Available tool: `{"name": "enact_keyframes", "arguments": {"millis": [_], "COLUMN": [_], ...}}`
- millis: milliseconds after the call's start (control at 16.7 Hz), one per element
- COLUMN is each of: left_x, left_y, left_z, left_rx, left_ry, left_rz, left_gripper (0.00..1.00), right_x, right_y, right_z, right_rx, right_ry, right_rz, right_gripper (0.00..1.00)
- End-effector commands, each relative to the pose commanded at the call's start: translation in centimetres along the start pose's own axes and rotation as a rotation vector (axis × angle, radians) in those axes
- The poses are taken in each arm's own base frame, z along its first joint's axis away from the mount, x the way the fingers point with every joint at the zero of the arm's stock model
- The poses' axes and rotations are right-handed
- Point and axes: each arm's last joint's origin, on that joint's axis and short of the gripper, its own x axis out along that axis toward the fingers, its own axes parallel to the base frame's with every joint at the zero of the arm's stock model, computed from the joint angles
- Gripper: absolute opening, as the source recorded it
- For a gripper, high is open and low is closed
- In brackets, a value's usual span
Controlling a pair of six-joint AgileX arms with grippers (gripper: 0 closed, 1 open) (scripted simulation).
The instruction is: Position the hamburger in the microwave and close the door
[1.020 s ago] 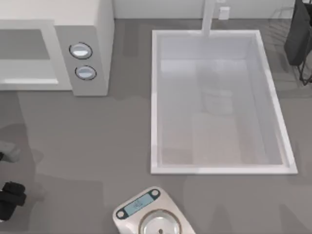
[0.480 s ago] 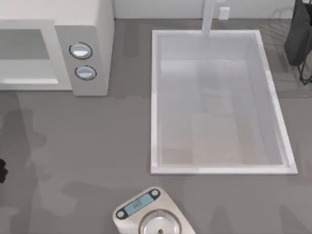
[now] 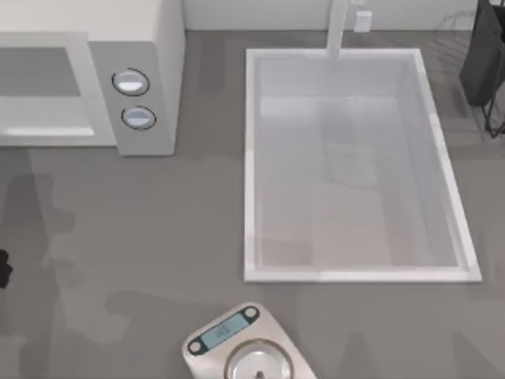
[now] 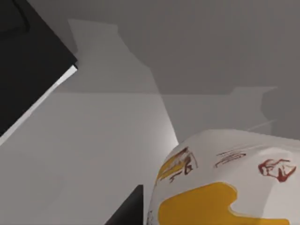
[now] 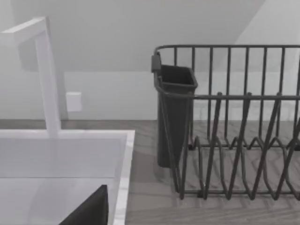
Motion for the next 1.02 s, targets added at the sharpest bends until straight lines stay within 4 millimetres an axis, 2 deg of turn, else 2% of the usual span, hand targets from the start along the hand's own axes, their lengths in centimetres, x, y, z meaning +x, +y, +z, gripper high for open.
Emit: {"name": "enact_keyframes", "arguments": {"millis": [180,420,720,1020], "left_x": [0.9,3.5,7.9,11.4], "left_y": [0.9,2.8,5.5,7.6], "left_z": [1.7,5.1,9.4,11.6], "left_rx": [-0.029,-0.076,-0.144,-0.198], "left_ry": [-0.073,-0.236,-0.533,-0.859], "left_rz": [0.013,0.038,0.088,0.138], "left_gripper": [0.0,0.0,0.0,0.0], "right_x": [0.0,0.0,0.0,0.0], "right_y": [0.0,0.0,0.0,0.0], "right_z": [0.0,0.0,0.0,0.0], "right_rx": [0.0,0.0,0.0,0.0], "right_ry": [0.0,0.0,0.0,0.0], "right_rz": [0.0,0.0,0.0,0.0], "right_gripper": [1.0,1.0,1.0,1.0]}}
